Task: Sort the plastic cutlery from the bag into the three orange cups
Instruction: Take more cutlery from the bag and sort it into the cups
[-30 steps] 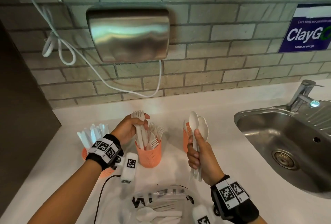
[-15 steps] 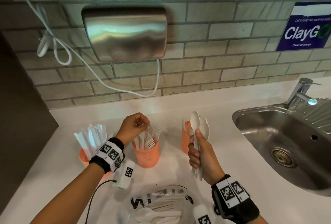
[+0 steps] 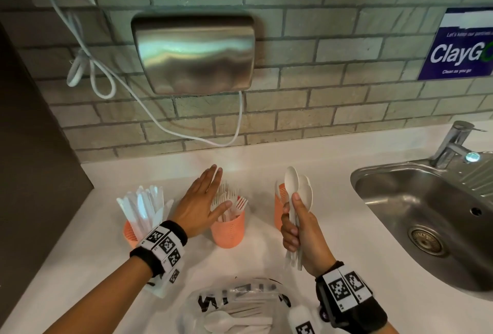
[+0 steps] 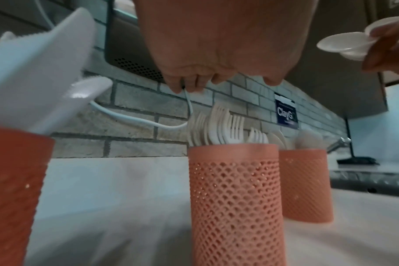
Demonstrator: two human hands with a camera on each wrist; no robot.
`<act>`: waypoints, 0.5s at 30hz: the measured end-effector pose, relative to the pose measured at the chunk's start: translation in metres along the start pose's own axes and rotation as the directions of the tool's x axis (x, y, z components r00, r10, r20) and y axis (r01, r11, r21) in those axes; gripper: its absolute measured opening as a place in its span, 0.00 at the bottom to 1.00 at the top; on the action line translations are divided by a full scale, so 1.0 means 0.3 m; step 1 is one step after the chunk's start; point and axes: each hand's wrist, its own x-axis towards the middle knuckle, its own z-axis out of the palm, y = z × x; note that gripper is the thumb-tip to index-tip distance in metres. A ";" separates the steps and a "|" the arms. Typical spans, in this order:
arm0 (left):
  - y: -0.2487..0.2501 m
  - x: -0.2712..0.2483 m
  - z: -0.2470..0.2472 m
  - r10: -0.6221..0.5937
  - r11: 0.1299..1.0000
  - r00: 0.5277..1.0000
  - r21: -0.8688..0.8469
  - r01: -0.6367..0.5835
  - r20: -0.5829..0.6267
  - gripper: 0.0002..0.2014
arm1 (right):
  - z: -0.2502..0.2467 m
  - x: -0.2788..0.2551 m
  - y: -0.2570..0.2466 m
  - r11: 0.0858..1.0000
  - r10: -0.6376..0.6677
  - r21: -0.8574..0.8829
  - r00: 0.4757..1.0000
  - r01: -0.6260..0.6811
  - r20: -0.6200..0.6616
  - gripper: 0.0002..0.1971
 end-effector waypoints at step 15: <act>0.027 0.018 0.009 0.086 0.983 0.992 -0.173 -0.069 0.095 0.41 | 0.023 0.020 -0.003 1.000 -0.001 -0.023 1.000 0.001 0.024 0.20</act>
